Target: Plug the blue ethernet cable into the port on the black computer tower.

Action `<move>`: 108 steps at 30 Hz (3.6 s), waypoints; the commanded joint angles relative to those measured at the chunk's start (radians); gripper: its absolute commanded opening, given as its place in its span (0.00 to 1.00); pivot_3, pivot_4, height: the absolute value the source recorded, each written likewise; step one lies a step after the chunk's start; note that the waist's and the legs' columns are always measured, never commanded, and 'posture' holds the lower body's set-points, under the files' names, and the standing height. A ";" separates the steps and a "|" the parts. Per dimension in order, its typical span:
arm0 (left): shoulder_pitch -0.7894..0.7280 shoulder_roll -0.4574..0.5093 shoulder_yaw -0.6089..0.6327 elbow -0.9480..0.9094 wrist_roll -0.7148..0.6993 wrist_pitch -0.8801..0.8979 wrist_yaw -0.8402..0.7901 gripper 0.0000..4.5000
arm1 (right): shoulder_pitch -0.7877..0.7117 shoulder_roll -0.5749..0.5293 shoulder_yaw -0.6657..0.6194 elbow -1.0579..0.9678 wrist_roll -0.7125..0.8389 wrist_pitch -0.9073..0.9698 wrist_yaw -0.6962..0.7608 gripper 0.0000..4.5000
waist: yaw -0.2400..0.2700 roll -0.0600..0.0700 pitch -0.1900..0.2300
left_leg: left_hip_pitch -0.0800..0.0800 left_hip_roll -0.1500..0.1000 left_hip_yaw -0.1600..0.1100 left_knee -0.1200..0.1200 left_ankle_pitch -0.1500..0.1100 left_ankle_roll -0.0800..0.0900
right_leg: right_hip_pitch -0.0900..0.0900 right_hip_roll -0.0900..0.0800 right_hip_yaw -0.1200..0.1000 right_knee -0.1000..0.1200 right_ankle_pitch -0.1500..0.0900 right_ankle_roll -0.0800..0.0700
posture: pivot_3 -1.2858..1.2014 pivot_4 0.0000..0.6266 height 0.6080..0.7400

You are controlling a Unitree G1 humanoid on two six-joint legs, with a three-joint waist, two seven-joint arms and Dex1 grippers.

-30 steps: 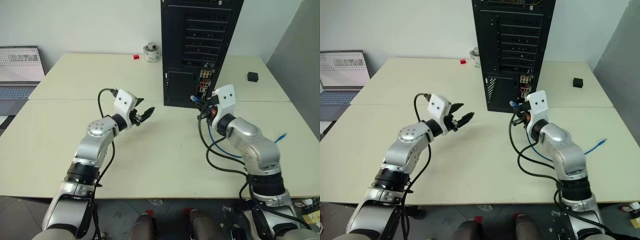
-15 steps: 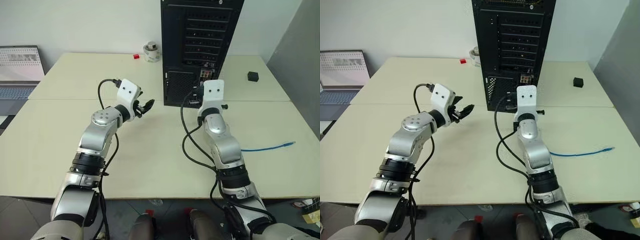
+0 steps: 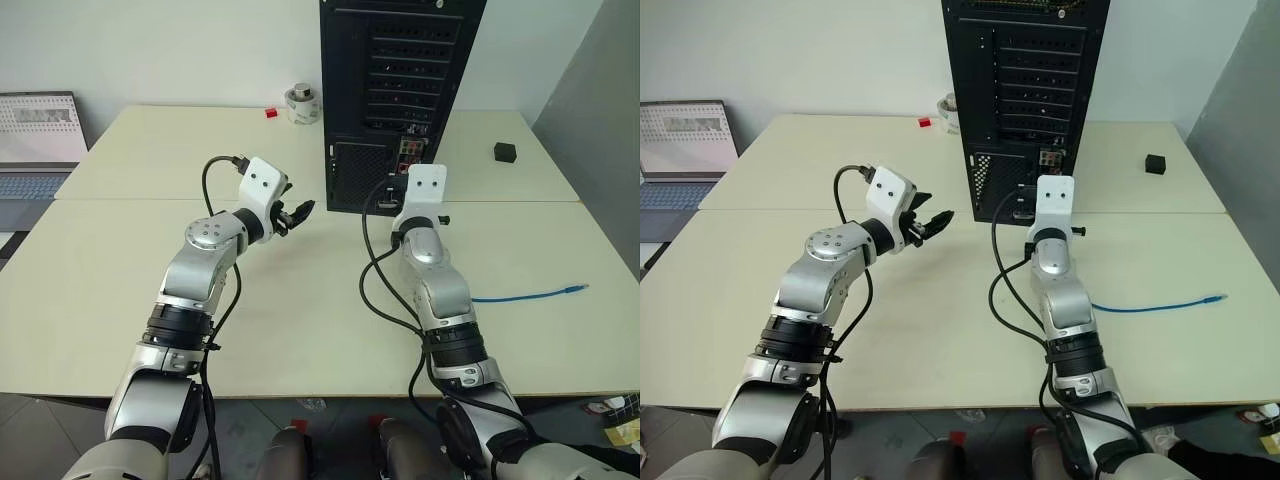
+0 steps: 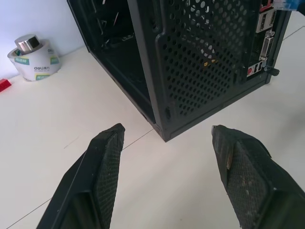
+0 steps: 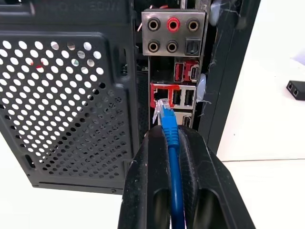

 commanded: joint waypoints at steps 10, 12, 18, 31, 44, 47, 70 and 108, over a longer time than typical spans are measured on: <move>-0.006 0.016 0.016 -0.052 -0.050 0.001 -0.168 0.69 | -0.054 0.005 -0.016 0.035 -0.001 -0.076 0.000 0.00 | -0.003 0.000 0.000 | 0.000 0.000 0.000 0.000 0.000 0.000 | 0.000 0.000 0.000 0.000 0.000 0.000 | 0.52 0.24 1.00; -0.009 0.028 0.012 -0.047 -0.048 -0.007 -0.198 0.69 | -0.057 0.004 -0.017 0.042 -0.001 -0.080 0.001 0.00 | -0.006 0.000 0.000 | 0.000 0.000 0.000 0.000 0.000 0.000 | 0.000 0.000 0.000 0.000 0.000 0.000 | 0.52 0.24 1.00; -0.042 0.036 0.028 -0.007 -0.051 -0.045 -0.250 0.69 | -0.072 -0.002 -0.026 0.069 0.003 -0.096 0.005 0.00 | -0.009 0.000 0.000 | 0.000 0.000 0.000 0.000 0.000 0.000 | 0.000 0.000 0.000 0.000 0.000 0.000 | 0.52 0.24 1.00; -0.063 0.035 0.033 0.006 -0.052 -0.081 -0.303 0.69 | -0.088 -0.007 -0.041 0.108 0.009 -0.113 0.002 0.00 | -0.013 0.000 0.000 | 0.000 0.000 0.000 -0.001 0.000 0.000 | 0.000 0.000 0.000 0.000 0.000 0.000 | 0.52 0.24 1.00; -0.061 0.034 0.029 -0.002 -0.050 -0.083 -0.308 0.69 | -0.111 0.008 -0.057 0.155 0.007 -0.110 -0.018 0.00 | -0.014 0.000 0.000 | 0.000 0.000 0.000 -0.001 0.000 0.000 | 0.000 0.000 0.000 0.000 0.000 0.000 | 0.52 0.24 1.00; -0.063 0.034 0.027 -0.007 -0.054 -0.081 -0.318 0.69 | -0.127 0.012 -0.060 0.181 0.004 -0.116 -0.029 0.00 | -0.014 0.000 0.000 | 0.000 0.000 0.000 -0.001 0.000 0.000 | 0.000 0.000 0.000 0.000 0.000 0.000 | 0.52 0.24 1.00; -0.068 0.022 0.028 0.010 -0.040 -0.100 -0.306 0.70 | -0.160 -0.003 -0.053 0.277 0.031 -0.226 0.041 0.12 | -0.027 0.000 0.000 | 0.002 0.000 0.001 0.000 0.000 0.000 | -0.001 0.001 0.002 0.005 0.000 0.000 | 0.52 0.24 1.00; 0.008 0.125 0.089 -0.061 -0.075 -0.069 -0.318 0.70 | 0.172 -0.708 -0.150 -0.460 0.512 0.268 0.919 0.95 | -0.013 0.000 0.000 | -0.001 0.000 0.001 0.000 0.000 0.000 | -0.001 0.001 0.002 0.000 0.000 0.000 | 0.52 0.24 1.00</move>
